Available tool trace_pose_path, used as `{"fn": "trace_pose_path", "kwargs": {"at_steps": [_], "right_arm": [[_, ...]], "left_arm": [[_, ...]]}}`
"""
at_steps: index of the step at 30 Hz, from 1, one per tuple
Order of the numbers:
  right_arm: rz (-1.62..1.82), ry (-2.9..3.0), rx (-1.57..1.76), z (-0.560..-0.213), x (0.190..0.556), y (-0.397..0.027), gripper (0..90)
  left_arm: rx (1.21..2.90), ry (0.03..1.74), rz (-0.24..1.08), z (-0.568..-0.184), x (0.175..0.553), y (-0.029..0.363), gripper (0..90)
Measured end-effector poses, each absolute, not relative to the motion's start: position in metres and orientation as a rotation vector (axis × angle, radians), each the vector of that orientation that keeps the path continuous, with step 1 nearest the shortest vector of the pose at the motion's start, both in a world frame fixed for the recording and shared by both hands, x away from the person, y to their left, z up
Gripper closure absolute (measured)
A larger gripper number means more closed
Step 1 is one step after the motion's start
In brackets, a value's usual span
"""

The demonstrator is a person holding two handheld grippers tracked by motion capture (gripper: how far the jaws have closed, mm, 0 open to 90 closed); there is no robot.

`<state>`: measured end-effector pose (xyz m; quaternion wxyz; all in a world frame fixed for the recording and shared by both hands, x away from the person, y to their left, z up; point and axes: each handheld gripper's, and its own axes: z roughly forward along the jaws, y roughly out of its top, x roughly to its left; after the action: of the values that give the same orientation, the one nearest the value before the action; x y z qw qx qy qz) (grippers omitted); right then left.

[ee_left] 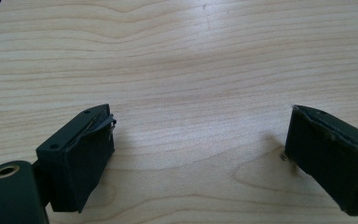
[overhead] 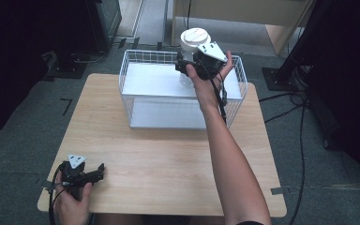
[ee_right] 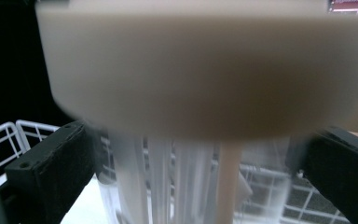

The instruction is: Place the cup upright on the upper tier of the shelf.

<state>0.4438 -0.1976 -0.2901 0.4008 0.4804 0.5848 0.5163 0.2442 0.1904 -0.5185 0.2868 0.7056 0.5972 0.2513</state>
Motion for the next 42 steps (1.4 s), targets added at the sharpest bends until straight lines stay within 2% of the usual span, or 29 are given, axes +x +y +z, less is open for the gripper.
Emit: {"fn": "trace_pose_path", "kwargs": {"at_steps": [16,42], "right_arm": [[1.318,1.527,1.201,-0.339,0.407,-0.216,0.0],[1.313,1.569,1.176,-0.388,0.345,-0.241,0.0]], "left_arm": [[1.891,1.596,0.668,-0.518,0.244,0.191,8.4],[1.888,1.595,0.672,-0.518,0.244,0.190,8.4]]}}
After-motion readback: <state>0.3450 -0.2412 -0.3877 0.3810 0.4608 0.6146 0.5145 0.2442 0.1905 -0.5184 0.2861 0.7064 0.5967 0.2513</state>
